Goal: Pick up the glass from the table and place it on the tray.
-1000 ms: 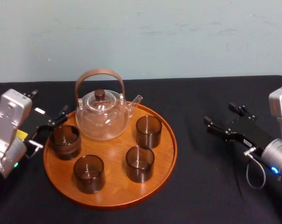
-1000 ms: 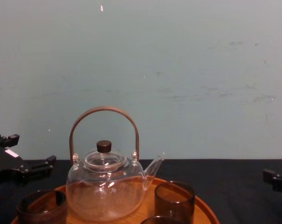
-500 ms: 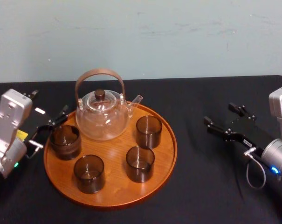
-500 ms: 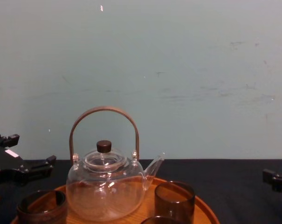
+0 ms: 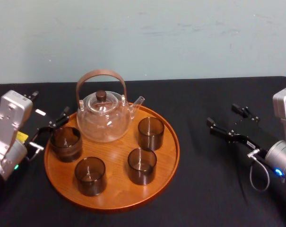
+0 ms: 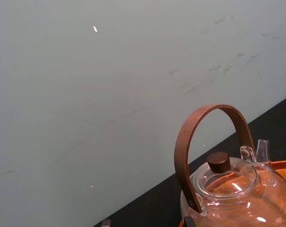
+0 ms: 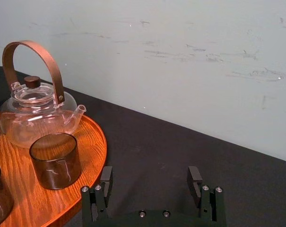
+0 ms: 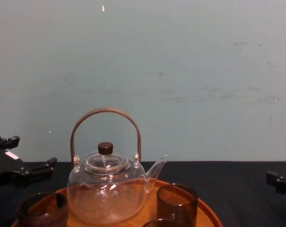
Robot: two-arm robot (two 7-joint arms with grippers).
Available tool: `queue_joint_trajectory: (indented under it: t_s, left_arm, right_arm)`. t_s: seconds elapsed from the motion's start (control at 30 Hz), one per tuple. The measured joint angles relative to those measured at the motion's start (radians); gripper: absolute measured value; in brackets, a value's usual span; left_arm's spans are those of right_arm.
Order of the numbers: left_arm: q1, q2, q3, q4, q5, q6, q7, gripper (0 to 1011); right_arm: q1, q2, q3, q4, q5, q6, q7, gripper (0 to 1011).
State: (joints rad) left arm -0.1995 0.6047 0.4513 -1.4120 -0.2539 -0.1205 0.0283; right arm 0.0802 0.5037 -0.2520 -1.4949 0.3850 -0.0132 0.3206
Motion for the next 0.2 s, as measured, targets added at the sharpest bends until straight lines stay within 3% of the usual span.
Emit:
queue_joint_trajectory:
  t_s: [0.2]
  left_arm:
    - [0.000, 0.000, 0.000, 0.000, 0.000, 0.000, 0.000, 1001]
  right_arm:
    - [0.000, 0.000, 0.000, 0.000, 0.000, 0.000, 0.000, 1003]
